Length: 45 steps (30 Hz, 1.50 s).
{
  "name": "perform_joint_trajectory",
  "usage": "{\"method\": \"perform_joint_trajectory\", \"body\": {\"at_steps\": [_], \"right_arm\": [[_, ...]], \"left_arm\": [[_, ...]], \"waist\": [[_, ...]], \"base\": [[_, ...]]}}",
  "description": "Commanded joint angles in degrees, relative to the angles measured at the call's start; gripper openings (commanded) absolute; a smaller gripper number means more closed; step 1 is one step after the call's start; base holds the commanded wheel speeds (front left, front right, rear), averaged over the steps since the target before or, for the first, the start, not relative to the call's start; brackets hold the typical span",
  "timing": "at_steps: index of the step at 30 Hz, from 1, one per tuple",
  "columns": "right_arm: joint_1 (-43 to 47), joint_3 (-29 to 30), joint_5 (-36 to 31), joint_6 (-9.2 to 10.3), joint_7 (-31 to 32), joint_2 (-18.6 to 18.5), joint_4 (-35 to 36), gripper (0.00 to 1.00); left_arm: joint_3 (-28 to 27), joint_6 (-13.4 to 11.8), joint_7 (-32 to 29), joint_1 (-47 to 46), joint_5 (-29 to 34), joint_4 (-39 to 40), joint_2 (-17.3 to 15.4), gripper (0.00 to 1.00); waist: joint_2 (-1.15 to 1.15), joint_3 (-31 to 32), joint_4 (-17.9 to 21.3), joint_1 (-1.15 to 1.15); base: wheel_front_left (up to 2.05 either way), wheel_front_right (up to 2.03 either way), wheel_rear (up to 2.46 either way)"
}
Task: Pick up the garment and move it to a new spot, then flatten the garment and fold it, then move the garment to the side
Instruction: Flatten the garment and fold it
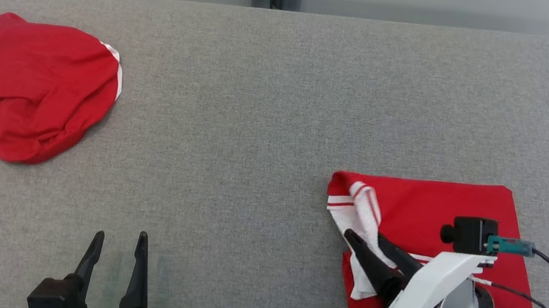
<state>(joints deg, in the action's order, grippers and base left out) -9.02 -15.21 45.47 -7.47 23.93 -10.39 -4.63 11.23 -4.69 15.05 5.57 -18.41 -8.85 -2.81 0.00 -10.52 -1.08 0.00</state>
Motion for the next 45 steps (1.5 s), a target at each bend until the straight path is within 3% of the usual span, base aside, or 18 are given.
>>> {"method": "perform_joint_trajectory", "body": {"at_steps": [1, 6, 11, 14, 19, 22, 30, 42, 43, 44, 45], "right_arm": [[1.3, -0.9, 1.3, -0.03, -1.1, 0.2, 1.7, 1.00], [5.0, -2.5, 5.0, -0.03, -5.7, -0.6, 8.8, 1.00], [9.8, 1.0, 0.1, -0.03, -17.8, -4.3, 12.1, 1.00], [12.1, 4.5, -5.5, -0.03, -26.0, -7.1, 9.6, 1.00], [14.7, 10.9, -16.7, -0.03, -37.8, -8.5, 0.4, 1.00], [15.3, 15.0, -23.8, -0.03, -39.2, -7.3, -3.2, 1.00], [20.0, 24.6, -32.8, -0.02, -39.1, -2.0, 0.0, 1.00], [20.2, 23.4, -33.7, -0.02, -39.1, -0.7, 1.6, 1.00], [20.0, 22.9, -33.3, -0.02, -39.1, -0.7, 1.3, 0.60], [19.3, 22.5, -33.1, -0.01, -39.1, -0.8, 0.8, 0.34], [18.7, 22.0, -32.8, -0.01, -39.1, -0.7, 0.3, 0.00]], "left_arm": [[-0.6, 0.3, 0.2, 0.9, 0.4, -0.2, -0.2, 1.00], [-1.8, 1.0, 0.2, 2.3, 1.3, -0.4, -0.2, 1.00], [-3.2, 1.3, 0.2, 4.1, 1.7, 0.9, -0.2, 1.00], [-3.9, 1.8, 0.2, 4.9, 2.5, 1.7, -0.2, 1.00], [-5.2, 2.3, 0.2, 6.5, 2.9, 3.1, -0.2, 1.00], [-6.1, 2.6, 0.2, 7.5, 3.3, 4.0, -0.2, 1.00], [-9.4, 4.0, 0.2, 9.9, 5.5, 6.7, -0.2, 1.00], [-10.6, 7.8, 0.2, 10.5, 6.6, 6.8, -0.2, 1.00], [-10.6, 7.8, 0.2, 10.4, 6.5, 6.9, -0.2, 1.00], [-10.4, 7.7, 0.2, 10.2, 6.4, 7.1, -0.2, 1.00], [-10.3, 7.6, 0.2, 10.1, 6.2, 7.3, -0.2, 1.00]], "waist": [[0.00, 0.6, 0.2, 0.00], [0.00, 2.6, 0.5, 0.00], [0.00, 4.8, 0.6, 0.00], [0.00, 6.0, 0.6, 0.00], [0.00, 8.1, 0.5, 0.00], [0.00, 9.6, 0.4, 0.00], [0.00, 11.5, -0.1, 0.00], [0.00, 11.8, -0.5, 0.00], [0.00, 11.7, -0.5, 0.00], [0.00, 11.6, -0.6, 0.00], [0.00, 11.4, -0.6, 0.00]], "base": [[0.00, 0.00, 0.00], [0.00, 0.00, 0.00], [0.00, 0.00, 0.00], [0.00, 0.00, 0.00], [0.00, 0.00, 0.00], [0.00, 0.00, 0.00], [0.00, 0.00, 0.00], [0.00, 0.00, 0.00], [0.00, 0.00, 0.00], [0.00, 0.00, 0.00], [0.00, 0.00, 0.00]]}}
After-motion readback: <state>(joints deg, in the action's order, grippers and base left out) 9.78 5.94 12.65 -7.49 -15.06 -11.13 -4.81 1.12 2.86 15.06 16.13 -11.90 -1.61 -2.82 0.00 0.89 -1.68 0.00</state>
